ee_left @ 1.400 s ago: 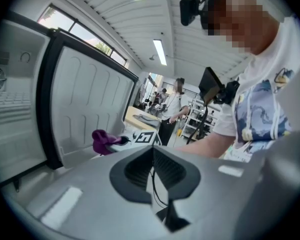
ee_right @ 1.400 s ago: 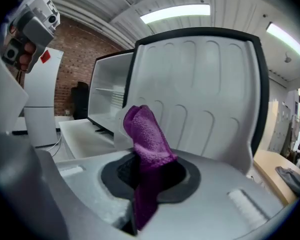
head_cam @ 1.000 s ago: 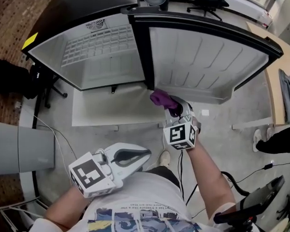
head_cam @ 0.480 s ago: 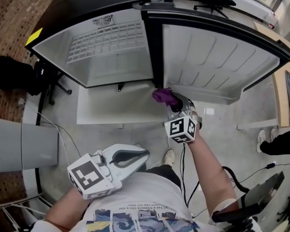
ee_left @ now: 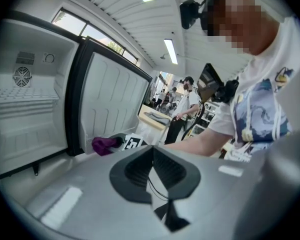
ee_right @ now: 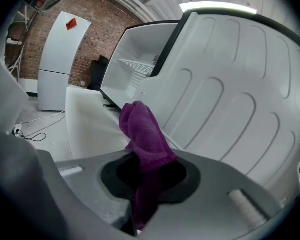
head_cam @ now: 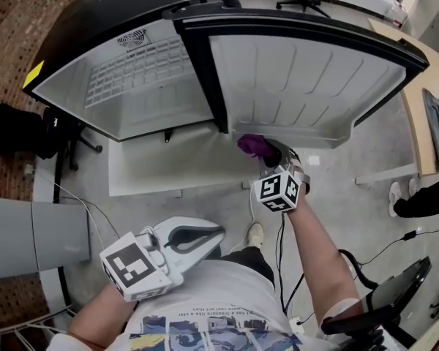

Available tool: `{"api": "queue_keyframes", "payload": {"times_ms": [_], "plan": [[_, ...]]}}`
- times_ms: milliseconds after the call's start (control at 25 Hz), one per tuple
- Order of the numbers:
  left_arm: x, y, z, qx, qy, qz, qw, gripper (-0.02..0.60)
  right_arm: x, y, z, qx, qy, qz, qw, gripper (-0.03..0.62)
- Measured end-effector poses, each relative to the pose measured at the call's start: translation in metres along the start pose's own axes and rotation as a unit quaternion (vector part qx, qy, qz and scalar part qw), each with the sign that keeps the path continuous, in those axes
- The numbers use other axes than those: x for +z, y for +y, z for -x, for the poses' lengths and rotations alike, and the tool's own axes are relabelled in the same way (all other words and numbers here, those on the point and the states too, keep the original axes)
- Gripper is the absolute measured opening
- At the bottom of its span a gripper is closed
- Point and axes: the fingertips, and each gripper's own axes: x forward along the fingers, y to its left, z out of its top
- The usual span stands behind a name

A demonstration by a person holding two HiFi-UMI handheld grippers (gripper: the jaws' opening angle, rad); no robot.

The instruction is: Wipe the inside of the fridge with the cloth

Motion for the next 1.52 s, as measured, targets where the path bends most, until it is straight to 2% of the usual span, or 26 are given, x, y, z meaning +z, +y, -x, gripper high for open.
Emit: {"api": "queue_keyframes", "payload": {"times_ms": [200, 520, 640, 840, 1040, 1280, 1520], "plan": [[0.007, -0.01, -0.016, -0.015, 0.01, -0.001, 0.9998, 0.006, -0.025, -0.02, 0.009, -0.02, 0.022, -0.011, 1.0, 0.052], [0.005, -0.014, -0.035, -0.022, 0.018, -0.027, 0.9992, 0.006, -0.062, -0.054, 0.028, -0.055, 0.049, -0.042, 0.996, 0.052], [0.015, -0.025, -0.049, -0.036, 0.021, -0.025, 0.9988, 0.006, -0.078, -0.069, 0.038, -0.068, 0.059, -0.053, 0.995, 0.052], [0.017, -0.027, -0.067, -0.047, 0.019, -0.043, 0.9978, 0.006, -0.102, -0.094, 0.054, -0.087, 0.076, -0.065, 0.991, 0.052], [0.027, -0.037, -0.089, -0.058, 0.02, -0.04, 0.9973, 0.006, -0.126, -0.115, 0.071, -0.097, 0.089, -0.072, 0.989, 0.052], [0.029, -0.041, -0.109, -0.053, 0.022, -0.042, 0.9975, 0.006, -0.146, -0.129, 0.084, -0.094, 0.095, -0.07, 0.989, 0.052], [0.037, -0.05, -0.122, -0.059, 0.005, -0.035, 0.9977, 0.006, -0.161, -0.125, 0.104, -0.073, 0.113, -0.07, 0.988, 0.052]]}}
